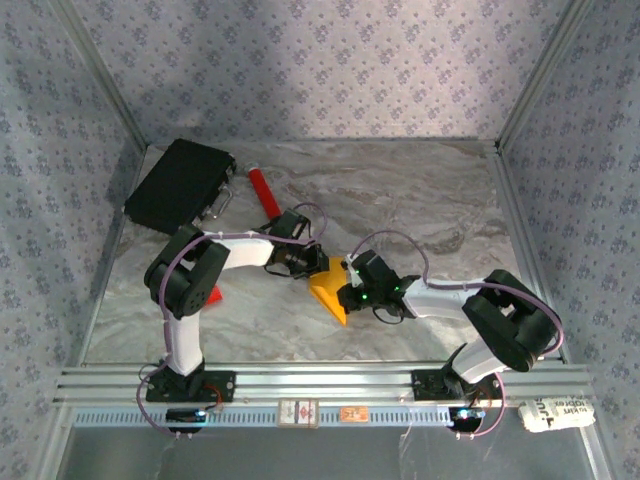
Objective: Fold a paper plane with a square sheet of paper (pick it up from the middle)
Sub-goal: Third fold the triangle at the center of the table.
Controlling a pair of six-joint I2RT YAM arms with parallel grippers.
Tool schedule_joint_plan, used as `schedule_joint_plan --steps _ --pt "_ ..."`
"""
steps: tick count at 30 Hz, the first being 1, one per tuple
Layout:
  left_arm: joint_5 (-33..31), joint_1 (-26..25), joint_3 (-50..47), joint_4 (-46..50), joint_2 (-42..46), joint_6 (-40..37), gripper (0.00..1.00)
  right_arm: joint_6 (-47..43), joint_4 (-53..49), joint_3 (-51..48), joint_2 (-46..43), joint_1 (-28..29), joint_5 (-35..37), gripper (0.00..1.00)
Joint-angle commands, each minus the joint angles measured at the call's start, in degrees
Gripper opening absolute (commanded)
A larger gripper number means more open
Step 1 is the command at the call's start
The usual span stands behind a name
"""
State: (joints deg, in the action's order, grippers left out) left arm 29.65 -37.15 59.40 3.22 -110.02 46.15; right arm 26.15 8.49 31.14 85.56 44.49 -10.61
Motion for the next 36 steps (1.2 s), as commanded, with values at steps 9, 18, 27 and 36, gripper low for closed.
schedule_joint_plan --steps 9,18,27,36 --pt "-2.47 -0.25 -2.27 3.44 -2.13 0.46 0.13 0.48 -0.80 1.54 0.53 -0.53 1.11 0.03" --pt "-2.49 -0.22 -2.22 3.45 -2.11 0.52 0.13 0.74 -0.49 0.90 0.58 -0.55 1.33 0.03" --pt "-2.40 -0.27 -2.27 3.28 -2.25 0.65 0.13 1.08 -0.60 0.53 1.06 -0.57 0.77 0.03" --pt "-2.49 -0.30 -2.52 3.19 -2.10 0.73 0.13 1.97 -1.36 0.07 1.13 -0.08 1.34 0.03"
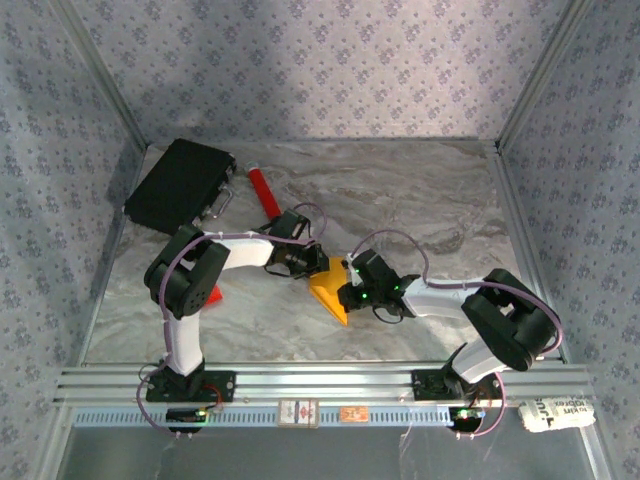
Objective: Fold a paper plane with a square sheet of paper (pick it up from the middle)
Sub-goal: Third fold the triangle at the center of the table.
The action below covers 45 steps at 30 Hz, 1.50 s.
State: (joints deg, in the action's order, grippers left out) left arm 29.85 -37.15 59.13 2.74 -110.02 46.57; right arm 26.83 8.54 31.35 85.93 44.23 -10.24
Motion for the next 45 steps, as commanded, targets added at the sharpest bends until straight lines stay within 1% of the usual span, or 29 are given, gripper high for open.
schedule_joint_plan --steps 1,21,37,45 --pt "-2.71 -0.23 -2.25 3.71 -2.13 0.33 0.13 1.38 -1.73 -0.10 0.60 0.20 1.01 0.03" --pt "-2.86 -0.30 -2.10 4.11 -1.38 0.33 0.13 1.73 -3.44 0.12 -1.10 1.30 1.69 0.02" --pt "-2.62 -0.29 -1.63 4.13 -1.08 0.43 0.13 2.24 -2.49 -1.21 -0.28 1.28 2.51 0.02" --pt "-2.86 -0.22 1.68 6.54 0.45 -0.38 0.14 2.35 -1.77 -2.03 -0.14 1.30 1.98 0.02"
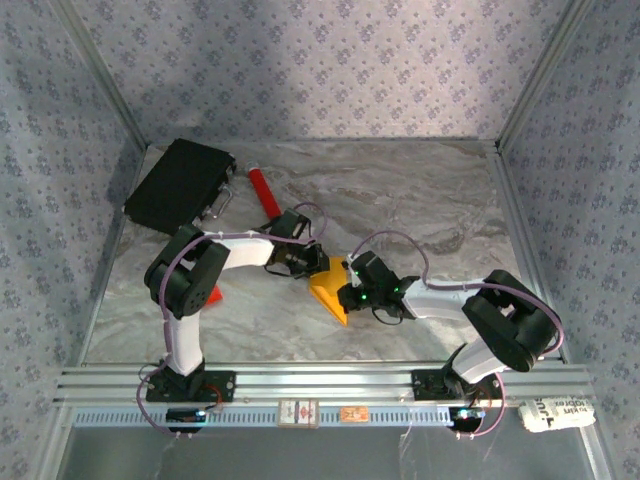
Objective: Fold a paper plane with a square sheet of paper (pick it up from the middle)
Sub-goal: Third fold the triangle at the center of the table.
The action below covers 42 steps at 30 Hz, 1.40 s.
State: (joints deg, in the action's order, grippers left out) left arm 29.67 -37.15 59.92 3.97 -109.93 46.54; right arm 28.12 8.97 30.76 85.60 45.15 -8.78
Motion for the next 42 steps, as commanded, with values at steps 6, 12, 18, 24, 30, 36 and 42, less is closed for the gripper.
schedule_joint_plan --steps 6,12,18,24,30,36,42 --pt "-3.64 -0.25 3.24 7.53 2.58 -0.89 0.18 1.15 -1.68 -1.91 0.27 0.38 0.60 0.02" --pt "-5.78 0.01 2.70 8.88 6.34 -0.59 0.27 1.24 -1.37 -2.24 0.27 0.38 0.51 0.02" --pt "-6.76 0.11 -0.96 6.71 11.45 1.46 0.26 1.23 -1.28 -2.11 0.45 0.29 0.43 0.02" --pt "-4.04 -0.61 -9.34 -2.83 17.30 7.24 0.09 1.24 -1.19 -1.94 0.55 0.21 0.24 0.02" --pt "-2.69 -3.28 -18.37 -14.77 21.43 15.49 0.01 1.30 -1.50 -1.92 0.56 0.24 0.20 0.02" --pt "-4.74 -7.48 -24.16 -26.05 21.13 22.65 0.00 1.41 -1.59 -1.85 0.52 0.19 0.24 0.02" --pt "-6.63 -10.49 -25.90 -30.65 18.22 25.68 0.00 1.41 -1.66 -1.76 0.45 0.21 0.34 0.02"
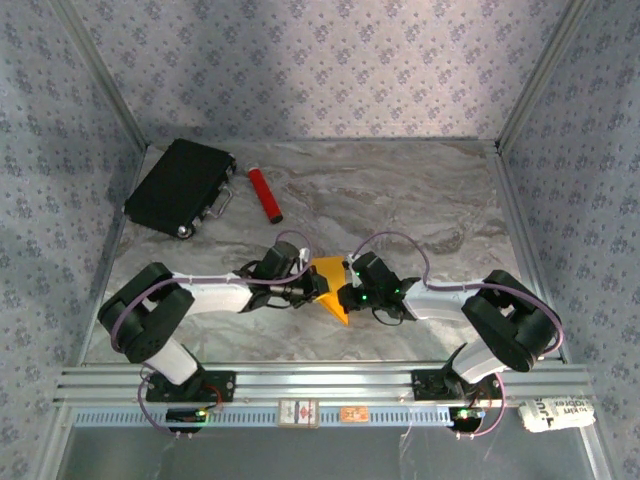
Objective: Fold a paper plane with a square sheet of paper (pick it up from the middle)
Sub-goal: Third fold the triangle at the center of the table.
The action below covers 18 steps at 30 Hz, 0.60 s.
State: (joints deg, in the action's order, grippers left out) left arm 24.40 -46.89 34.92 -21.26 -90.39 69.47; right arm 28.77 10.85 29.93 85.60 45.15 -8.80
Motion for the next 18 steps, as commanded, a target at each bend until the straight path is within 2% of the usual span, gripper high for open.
schedule_joint_plan --steps 1,18 --pt "-1.57 -0.99 -0.82 -5.05 -1.75 2.72 0.00 0.73 -3.56 -0.93 0.49 0.20 0.47 0.02" --pt "-4.22 -1.58 -1.94 -1.29 -6.08 0.10 0.00 0.67 -3.50 -1.10 0.58 0.01 0.35 0.02"
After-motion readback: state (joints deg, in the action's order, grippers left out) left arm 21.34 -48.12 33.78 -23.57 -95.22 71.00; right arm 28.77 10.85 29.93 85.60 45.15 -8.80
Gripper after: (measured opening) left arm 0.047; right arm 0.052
